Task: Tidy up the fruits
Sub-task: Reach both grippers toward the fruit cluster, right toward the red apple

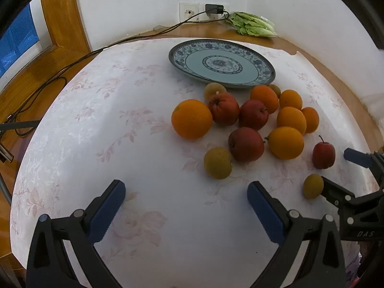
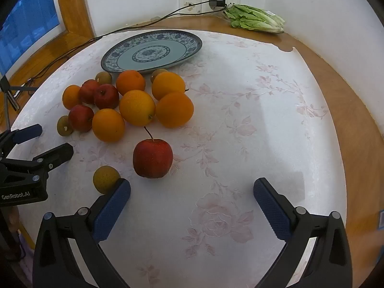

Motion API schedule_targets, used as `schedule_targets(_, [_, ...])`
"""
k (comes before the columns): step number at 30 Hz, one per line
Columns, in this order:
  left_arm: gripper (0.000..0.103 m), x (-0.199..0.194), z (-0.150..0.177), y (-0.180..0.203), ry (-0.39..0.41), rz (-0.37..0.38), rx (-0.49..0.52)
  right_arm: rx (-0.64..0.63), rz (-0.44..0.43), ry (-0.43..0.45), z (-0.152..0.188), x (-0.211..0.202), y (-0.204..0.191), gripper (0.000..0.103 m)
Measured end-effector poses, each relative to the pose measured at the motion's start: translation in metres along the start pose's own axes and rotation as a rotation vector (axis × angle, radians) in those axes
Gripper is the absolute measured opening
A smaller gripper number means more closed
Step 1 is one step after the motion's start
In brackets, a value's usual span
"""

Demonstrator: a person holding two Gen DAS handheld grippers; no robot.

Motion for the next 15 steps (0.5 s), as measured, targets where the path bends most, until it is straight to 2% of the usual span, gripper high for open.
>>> schedule_targets(12, [0.103,-0.0001,0.0003,0.0025,0.001,0.003,0.005,0.005,-0.010,-0.014,0.0045,-0.0023,-0.0023,0.103])
schedule_targets(15, [0.100,-0.0040,-0.0012,0.0030,0.000,0.019,0.003,-0.006,-0.013,-0.012,0.0031,-0.0047,-0.0061,0.098])
Point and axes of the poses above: each gripper's, at about its wrist camera, not at the fingertips, and x roughly the way its jaws point, y to its right, z to its underside, the point moved 10 cm from there along x, roughly the way its jaws point, and after that the axes turned 1 degree about x, right-handed, at the moved point
